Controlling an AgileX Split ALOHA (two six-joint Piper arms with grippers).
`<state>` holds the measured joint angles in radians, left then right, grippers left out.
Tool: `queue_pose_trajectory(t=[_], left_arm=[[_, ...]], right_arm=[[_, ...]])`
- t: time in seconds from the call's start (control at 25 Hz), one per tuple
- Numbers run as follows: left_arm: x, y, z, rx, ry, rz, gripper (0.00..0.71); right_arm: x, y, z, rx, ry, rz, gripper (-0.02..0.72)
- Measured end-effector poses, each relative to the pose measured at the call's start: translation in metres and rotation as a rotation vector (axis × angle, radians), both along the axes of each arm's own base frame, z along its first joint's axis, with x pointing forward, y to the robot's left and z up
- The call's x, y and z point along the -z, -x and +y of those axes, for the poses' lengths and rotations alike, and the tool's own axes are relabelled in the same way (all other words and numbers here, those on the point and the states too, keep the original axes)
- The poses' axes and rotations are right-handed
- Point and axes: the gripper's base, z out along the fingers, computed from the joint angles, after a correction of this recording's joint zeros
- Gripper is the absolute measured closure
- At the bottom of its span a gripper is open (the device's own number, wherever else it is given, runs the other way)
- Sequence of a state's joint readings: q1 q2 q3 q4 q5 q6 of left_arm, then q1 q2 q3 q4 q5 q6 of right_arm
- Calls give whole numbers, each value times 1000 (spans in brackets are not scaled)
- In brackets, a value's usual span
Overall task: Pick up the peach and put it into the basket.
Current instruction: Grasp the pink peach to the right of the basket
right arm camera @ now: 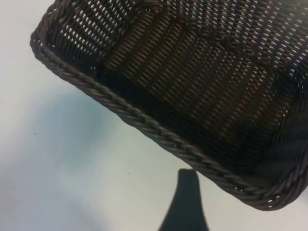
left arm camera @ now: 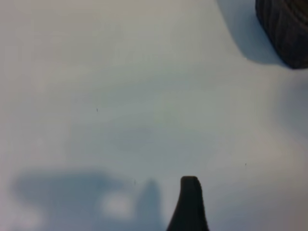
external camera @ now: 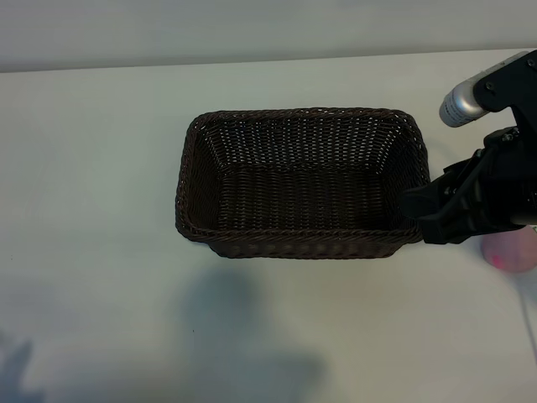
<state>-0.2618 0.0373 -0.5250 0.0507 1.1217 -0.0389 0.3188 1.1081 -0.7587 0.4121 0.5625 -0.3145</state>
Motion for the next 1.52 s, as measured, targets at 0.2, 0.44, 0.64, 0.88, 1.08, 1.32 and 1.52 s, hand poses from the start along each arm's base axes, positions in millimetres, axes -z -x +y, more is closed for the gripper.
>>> queue_pose_trajectory(t=[0.2,0.44,0.64,0.88,1.08,1.32,1.52], left_arm=[[2,3,1,2,4,-23,113],[2,2,1,3,2,-30,113],[3,5,1,3,6,-46,113],[3,5,1,-11,6,-45,113],[3,6,-1,-123,3,-45,114],[3,6,-1,-175,2,-45,114],[3,6,-1,-175,2,-45,114]], right_arm=[[-1,-2,0,14,-8,-21,126],[2,-6,-5,68,32,-17,126],[17,-17,-14,189,127,41,126],[42,-32,-24,341,240,129,126],[73,-45,-25,394,331,241,126],[109,-59,-36,494,344,374,126],[118,-66,-66,599,325,412,126]])
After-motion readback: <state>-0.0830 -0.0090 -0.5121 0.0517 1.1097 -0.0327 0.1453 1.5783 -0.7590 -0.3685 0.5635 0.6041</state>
